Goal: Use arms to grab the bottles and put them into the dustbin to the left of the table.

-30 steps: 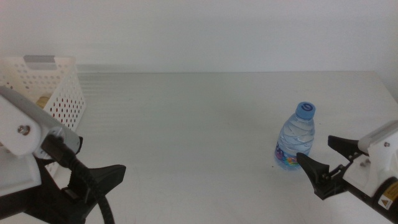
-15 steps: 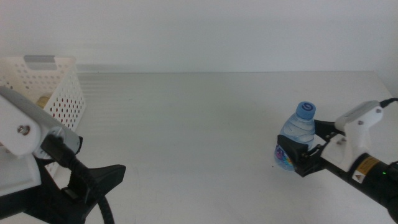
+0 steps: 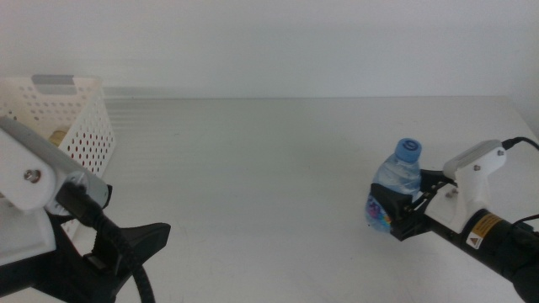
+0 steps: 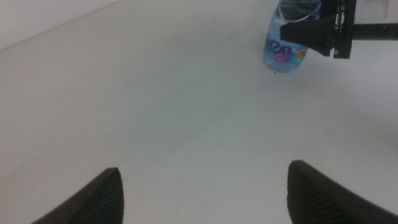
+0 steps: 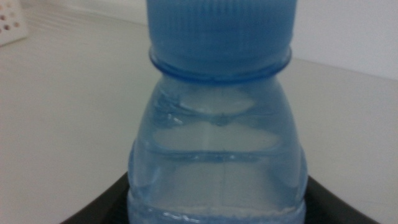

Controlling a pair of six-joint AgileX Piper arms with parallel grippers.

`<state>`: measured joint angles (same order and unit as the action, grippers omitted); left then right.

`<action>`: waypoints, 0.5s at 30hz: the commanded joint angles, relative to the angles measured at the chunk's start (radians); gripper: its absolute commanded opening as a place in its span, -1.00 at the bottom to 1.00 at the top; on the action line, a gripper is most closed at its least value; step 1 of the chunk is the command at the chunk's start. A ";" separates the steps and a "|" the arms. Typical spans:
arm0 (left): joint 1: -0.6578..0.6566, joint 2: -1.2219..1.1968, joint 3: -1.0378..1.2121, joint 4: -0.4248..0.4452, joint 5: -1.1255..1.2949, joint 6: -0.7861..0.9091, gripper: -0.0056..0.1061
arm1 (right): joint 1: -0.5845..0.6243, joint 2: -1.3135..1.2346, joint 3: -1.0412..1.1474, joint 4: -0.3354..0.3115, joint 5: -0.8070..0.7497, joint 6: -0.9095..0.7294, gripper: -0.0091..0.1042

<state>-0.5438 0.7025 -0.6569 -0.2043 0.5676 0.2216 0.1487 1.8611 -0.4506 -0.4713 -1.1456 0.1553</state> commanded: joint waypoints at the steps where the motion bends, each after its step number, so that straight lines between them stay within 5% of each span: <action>1: -0.007 -0.003 -0.027 -0.011 -0.074 -0.016 0.57 | 0.036 -0.048 -0.020 -0.004 -0.196 0.025 -0.84; 8: -0.007 -0.003 -0.027 -0.011 -0.074 -0.016 0.57 | 0.159 -0.056 -0.077 0.020 -0.164 0.068 -0.84; 15: -0.007 -0.003 -0.027 -0.011 -0.074 -0.016 0.57 | 0.278 -0.055 -0.259 0.019 0.061 0.094 -0.84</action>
<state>-0.5438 0.7025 -0.6569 -0.2043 0.5676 0.2216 0.4065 1.8586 -0.6430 -0.4672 -1.0047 0.2458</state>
